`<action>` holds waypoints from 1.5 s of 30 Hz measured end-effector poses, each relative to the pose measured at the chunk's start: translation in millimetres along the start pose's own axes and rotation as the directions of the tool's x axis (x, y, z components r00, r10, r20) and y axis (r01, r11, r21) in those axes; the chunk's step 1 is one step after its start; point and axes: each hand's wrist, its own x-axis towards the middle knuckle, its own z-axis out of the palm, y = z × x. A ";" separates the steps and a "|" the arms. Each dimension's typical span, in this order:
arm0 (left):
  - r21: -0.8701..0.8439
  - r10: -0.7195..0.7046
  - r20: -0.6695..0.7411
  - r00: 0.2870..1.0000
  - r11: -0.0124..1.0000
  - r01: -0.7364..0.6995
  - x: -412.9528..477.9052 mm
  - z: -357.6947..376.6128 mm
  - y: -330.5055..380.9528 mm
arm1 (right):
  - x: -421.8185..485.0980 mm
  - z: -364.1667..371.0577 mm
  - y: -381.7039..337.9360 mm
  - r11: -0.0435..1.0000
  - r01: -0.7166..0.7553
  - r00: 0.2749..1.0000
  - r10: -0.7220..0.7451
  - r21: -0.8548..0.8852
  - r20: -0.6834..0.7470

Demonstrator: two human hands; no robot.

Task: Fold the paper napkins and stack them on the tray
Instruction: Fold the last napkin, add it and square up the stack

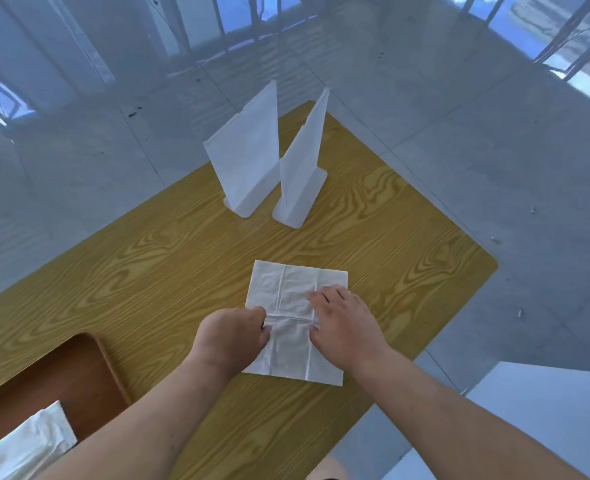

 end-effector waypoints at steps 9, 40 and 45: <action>-0.170 0.154 -0.123 0.980 0.970 -0.174 18.7 -0.9 -11.0 | -12.5 0.2 21.4 0.993 0.017 1.000 -0.018 -0.120 -0.006; -0.684 -0.363 -0.283 0.888 0.725 0.078 -97.9 -79.1 -140.4 | 24.5 -62.8 -161.4 0.726 -0.205 0.953 -0.003 0.657 0.302; -0.765 -0.621 -0.090 0.779 0.544 0.345 -150.7 -45.0 -187.5 | 21.3 -53.7 -218.0 0.310 -0.430 0.868 -0.118 0.848 0.483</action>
